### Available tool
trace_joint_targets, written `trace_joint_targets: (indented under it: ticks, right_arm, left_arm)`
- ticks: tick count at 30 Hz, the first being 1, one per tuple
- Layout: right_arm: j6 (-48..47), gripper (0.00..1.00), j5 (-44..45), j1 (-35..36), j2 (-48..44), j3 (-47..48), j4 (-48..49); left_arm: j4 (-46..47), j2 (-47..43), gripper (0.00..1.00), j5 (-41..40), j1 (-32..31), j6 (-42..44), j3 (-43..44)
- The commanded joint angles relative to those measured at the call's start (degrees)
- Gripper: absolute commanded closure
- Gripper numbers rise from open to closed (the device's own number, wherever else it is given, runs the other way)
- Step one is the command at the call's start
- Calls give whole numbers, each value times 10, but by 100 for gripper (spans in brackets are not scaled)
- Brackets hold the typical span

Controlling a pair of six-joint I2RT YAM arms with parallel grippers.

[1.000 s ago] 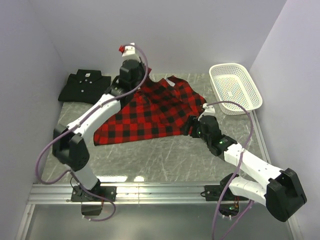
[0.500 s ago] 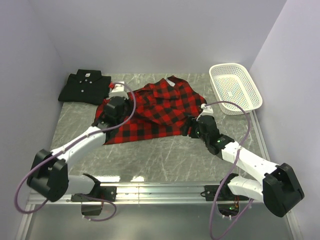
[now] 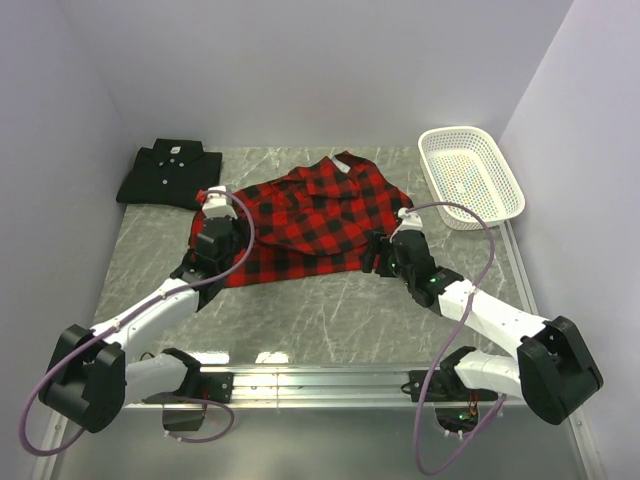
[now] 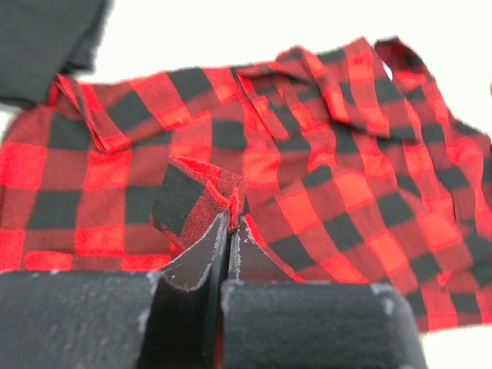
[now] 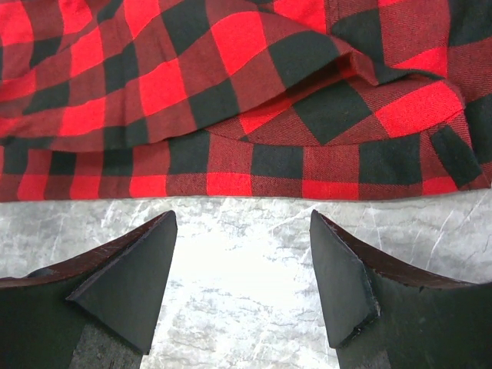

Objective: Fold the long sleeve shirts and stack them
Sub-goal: Fold the shirt

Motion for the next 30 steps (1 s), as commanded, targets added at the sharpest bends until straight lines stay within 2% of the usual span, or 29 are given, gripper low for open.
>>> trace_joint_targets:
  ticks: [1, 8, 12, 15, 17, 18, 21, 22, 23, 24, 27, 30]
  right_arm:
    - [4, 23, 1, -3, 3, 8, 19]
    - [6, 23, 2, -4, -6, 7, 18]
    - [5, 23, 0, -4, -8, 7, 17]
    - [4, 23, -5, -3, -5, 9, 16]
    - [4, 23, -6, -4, -5, 10, 14]
    - [3, 23, -7, -4, -7, 10, 14]
    - [5, 23, -11, -5, -10, 10, 12]
    - [5, 23, -12, -5, -10, 11, 11]
    - [6, 24, -12, -5, -10, 12, 8]
    - [6, 24, -16, -4, -12, 14, 6]
    - [6, 24, -18, -5, -14, 16, 2]
    - [7, 24, -19, -3, -12, 19, 2]
  left_arm:
    - [60, -5, 100, 0, 23, 21, 21]
    - [42, 19, 100, 63, 70, 43, 65]
    - [-4, 6, 93, 56, 70, 8, 50]
    - [-40, -23, 84, -8, 70, -55, 20]
    - [-76, -50, 72, -65, 70, -130, 0]
    - [-133, -60, 69, -83, 70, -166, -5]
    - [-220, -106, 49, -158, 70, -292, -32]
    - [-285, -126, 36, -176, 70, -323, -35]
    - [-324, -135, 30, -190, 70, -386, -39]
    - [-376, -153, 22, -205, 72, -407, -39]
    - [-418, -174, 19, -200, 76, -435, -35]
    - [-372, -187, 16, -154, 79, -362, -33]
